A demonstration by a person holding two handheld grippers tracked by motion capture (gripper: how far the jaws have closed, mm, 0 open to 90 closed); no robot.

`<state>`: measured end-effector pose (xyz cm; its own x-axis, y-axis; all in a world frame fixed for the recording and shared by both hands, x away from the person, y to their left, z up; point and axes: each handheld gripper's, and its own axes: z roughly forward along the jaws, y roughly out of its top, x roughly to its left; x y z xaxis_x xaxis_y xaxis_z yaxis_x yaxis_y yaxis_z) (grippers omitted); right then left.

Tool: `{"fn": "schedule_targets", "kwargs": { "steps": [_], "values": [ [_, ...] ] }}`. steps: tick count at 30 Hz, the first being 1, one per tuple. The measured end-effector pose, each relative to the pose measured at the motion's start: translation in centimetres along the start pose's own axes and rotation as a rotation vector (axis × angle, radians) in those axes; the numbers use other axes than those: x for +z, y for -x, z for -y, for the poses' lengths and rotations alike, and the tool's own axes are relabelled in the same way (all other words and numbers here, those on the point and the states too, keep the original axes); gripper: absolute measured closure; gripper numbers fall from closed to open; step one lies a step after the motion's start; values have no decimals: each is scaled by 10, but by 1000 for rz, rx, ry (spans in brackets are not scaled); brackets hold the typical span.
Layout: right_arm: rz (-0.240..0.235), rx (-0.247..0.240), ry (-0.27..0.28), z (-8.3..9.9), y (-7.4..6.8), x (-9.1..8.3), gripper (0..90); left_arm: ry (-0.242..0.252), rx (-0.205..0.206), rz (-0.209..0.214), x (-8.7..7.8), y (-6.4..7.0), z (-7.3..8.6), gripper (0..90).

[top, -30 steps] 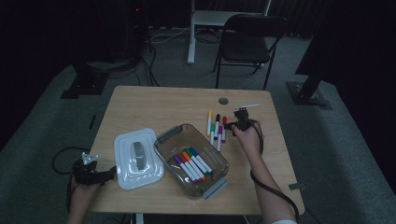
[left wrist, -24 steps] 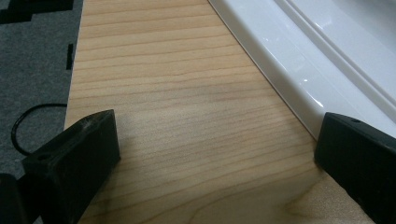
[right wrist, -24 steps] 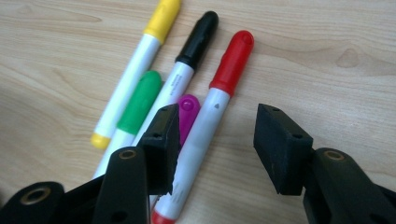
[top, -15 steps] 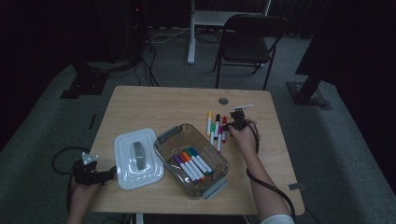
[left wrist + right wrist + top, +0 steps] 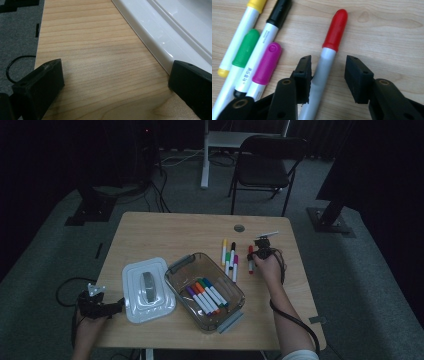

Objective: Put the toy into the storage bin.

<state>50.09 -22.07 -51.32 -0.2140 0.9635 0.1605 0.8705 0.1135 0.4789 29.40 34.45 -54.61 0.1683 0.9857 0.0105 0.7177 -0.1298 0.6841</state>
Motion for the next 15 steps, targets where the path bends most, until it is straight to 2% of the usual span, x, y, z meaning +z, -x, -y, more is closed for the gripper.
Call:
{"fn": "schedule_targets", "kwargs": {
  "steps": [8, 12, 15],
  "values": [
    [32, -5, -12, 1, 7, 1, 683, 0, 0, 0, 0, 0, 0, 6],
    [50, -13, -8, 1, 9, 1, 760, 1, -1, 0, 0, 0, 0, 5],
    [56, -10, -19, 1, 10, 0, 768, 0, 0, 0, 0, 0, 0, 6]
  ]
}}
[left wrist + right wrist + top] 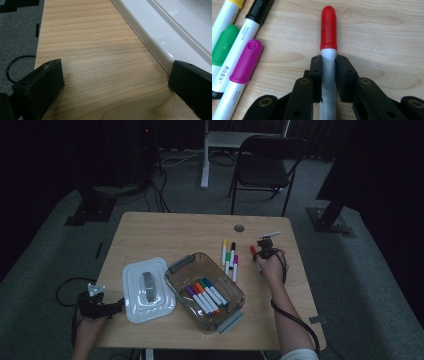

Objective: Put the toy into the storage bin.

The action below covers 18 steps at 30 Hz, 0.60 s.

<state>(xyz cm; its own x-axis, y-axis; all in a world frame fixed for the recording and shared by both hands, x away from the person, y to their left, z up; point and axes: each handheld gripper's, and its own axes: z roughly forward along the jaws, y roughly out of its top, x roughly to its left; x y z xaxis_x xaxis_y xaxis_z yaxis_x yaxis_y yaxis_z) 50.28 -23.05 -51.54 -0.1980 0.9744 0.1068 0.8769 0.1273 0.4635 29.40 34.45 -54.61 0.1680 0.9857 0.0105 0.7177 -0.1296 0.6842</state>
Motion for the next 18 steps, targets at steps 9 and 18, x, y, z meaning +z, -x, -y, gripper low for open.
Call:
{"fn": "schedule_targets", "kwargs": {
  "steps": [9, 18],
  "values": [
    [-87, 41, 31, 2, 2, -26, 769, 0, 0, 0, 0, 0, 0, 6],
    [-169, 14, 91, 4, -10, -69, 769, 0, 0, 0, 0, 0, 0, 5]
  ]
}}
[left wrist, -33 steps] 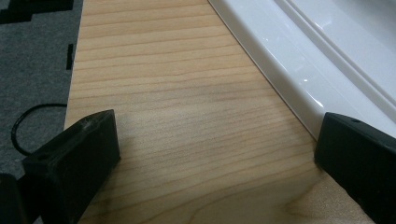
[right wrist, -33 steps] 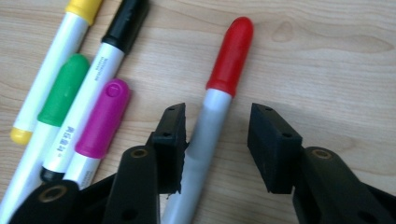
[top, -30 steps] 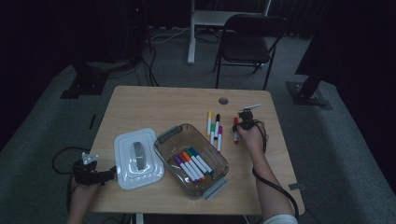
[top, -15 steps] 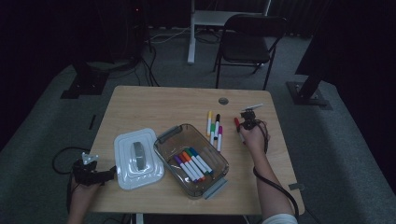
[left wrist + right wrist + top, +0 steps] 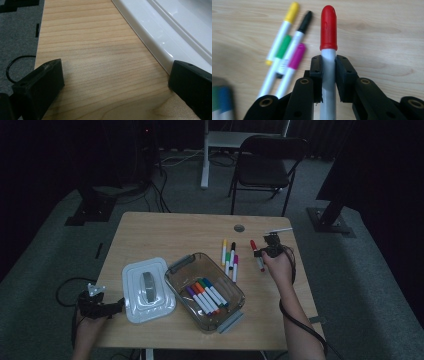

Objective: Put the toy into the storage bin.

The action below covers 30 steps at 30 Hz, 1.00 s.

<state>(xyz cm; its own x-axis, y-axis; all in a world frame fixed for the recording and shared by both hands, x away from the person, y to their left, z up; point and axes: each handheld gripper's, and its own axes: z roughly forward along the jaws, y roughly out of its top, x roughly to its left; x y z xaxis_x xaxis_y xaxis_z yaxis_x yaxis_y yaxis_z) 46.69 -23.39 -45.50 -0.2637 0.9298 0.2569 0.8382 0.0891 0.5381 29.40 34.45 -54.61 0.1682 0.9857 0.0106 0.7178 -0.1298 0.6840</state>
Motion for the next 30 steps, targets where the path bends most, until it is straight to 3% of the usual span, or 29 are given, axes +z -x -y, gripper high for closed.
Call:
{"fn": "schedule_targets", "kwargs": {
  "steps": [1, 6, 11, 16, 23, 30],
  "values": [
    [0, 0, 0, 0, 0, 0, 769, 0, 0, 0, 0, 0, 0, 6],
    [-72, -56, 33, 1, -27, -23, 769, 0, 0, 0, 0, 0, 0, 5],
    [-171, -112, 58, 0, -61, -45, 769, 1, -1, 0, 0, 0, 0, 6],
    [-247, -158, 60, 3, -87, -56, 769, 1, -1, 0, 0, 0, 0, 6],
    [-337, -245, 24, 14, -127, -60, 769, 2, 0, -1, 0, 0, 0, 5],
    [-412, -307, -41, 31, -161, -49, 769, 2, 0, -1, 0, 0, 0, 5]
  ]
}}
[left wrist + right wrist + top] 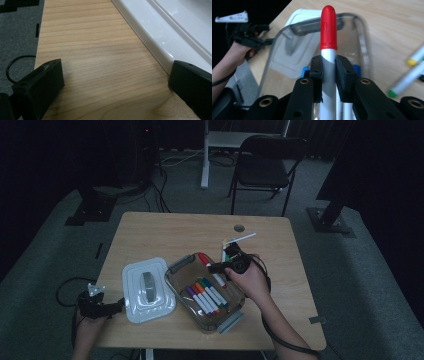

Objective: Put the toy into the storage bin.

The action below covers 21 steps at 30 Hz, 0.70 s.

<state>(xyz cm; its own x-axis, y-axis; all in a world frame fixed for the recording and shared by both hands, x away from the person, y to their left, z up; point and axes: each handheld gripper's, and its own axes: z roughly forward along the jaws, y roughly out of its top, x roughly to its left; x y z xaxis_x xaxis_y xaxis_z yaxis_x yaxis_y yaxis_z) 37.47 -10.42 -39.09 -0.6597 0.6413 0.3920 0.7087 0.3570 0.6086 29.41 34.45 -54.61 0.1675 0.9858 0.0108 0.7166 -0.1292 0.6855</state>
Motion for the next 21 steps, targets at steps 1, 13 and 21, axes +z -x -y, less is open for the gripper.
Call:
{"fn": "schedule_targets", "kwargs": {
  "steps": [1, 13, 21],
  "values": [
    [-6, -7, -14, 1, -3, 4, 769, 0, 0, 0, 0, 0, 0, 6],
    [-48, -57, -149, 9, -30, 50, 769, 0, 0, 0, 0, 0, 0, 6],
    [-59, -81, -234, 12, -42, 75, 769, 0, 0, 0, 0, 0, 0, 6]
  ]
}}
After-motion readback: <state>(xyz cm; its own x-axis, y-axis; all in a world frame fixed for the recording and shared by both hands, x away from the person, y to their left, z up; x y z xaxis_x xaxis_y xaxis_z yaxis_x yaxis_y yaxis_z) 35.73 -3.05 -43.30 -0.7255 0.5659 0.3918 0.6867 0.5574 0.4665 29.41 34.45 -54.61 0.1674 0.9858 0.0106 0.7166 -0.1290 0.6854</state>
